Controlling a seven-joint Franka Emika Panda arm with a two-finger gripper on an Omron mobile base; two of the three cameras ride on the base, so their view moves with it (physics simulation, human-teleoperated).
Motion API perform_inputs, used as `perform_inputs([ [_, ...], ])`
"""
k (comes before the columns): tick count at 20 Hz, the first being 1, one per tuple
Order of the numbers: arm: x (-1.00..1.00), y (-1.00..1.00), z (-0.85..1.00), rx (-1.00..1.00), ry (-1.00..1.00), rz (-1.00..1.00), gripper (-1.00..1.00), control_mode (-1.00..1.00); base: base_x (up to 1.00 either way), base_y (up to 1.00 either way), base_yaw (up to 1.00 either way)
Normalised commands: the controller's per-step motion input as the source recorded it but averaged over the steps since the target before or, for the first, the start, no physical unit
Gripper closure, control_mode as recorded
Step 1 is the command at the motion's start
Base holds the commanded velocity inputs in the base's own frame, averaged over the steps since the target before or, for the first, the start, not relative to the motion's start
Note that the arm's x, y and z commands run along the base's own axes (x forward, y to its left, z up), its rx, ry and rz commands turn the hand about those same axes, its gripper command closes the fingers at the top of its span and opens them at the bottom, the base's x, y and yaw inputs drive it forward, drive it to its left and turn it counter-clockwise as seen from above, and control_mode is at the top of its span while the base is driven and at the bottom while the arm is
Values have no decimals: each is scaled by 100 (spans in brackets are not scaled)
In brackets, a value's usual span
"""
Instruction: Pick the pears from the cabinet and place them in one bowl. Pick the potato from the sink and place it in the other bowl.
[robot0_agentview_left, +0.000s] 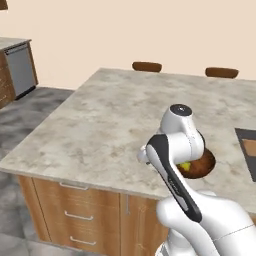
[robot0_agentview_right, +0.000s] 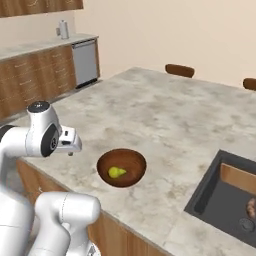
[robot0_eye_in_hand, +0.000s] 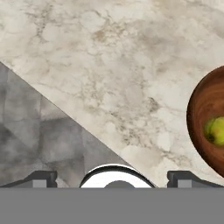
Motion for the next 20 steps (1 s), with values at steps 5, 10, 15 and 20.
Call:
perform_inputs([
  [5,0,0,0,0,0,0,-100,100,5,0,50],
  [10,0,0,0,0,0,0,-100,100,1,0,50],
  [15,0,0,0,0,0,0,-100,100,0,1,50],
  [20,0,0,0,0,0,0,-100,100,0,6,50],
])
